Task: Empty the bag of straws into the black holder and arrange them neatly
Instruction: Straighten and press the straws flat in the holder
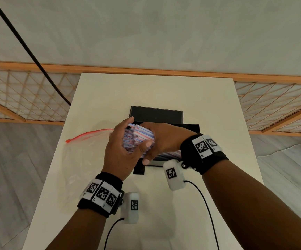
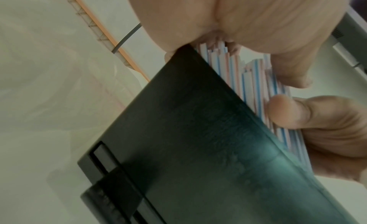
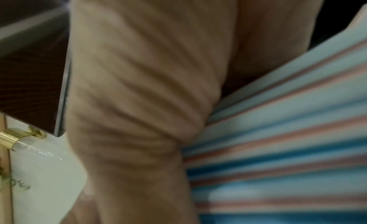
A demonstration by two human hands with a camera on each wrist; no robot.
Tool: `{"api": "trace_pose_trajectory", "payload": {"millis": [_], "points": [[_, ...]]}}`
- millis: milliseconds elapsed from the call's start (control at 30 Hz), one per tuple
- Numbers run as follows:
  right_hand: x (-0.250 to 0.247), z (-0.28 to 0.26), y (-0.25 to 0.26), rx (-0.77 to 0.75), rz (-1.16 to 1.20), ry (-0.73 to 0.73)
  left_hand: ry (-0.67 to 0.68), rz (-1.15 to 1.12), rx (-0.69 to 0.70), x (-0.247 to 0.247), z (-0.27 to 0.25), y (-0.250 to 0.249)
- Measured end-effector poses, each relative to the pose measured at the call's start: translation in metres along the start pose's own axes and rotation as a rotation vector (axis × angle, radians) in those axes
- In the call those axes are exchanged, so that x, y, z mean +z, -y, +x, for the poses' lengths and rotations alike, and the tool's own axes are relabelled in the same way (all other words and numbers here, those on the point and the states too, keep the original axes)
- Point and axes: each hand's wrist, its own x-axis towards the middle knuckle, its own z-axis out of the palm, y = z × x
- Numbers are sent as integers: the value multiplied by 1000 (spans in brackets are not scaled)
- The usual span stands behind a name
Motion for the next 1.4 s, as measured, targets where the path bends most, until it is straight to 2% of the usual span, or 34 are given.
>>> {"api": "trace_pose_trajectory", "payload": {"millis": [667,867,933,1000,1200,1400], "points": [[0,9,5,-36,-15,9,-21,49,-7,3,3,6],[-5,9,8,-59,-39,-10,-6,-53,0,1,5,7],[-1,9,6,-55,-25,-11,-11,18,19,2,3,9],[2,8,4,-52,0,-33,-22,75,32,3,4,10],[2,-5,1,-92,-36,-159,-55,-14,32,2,4,12],[16,-7,-4,-82,-31,-200,-111,18,93,4,5,19]]}}
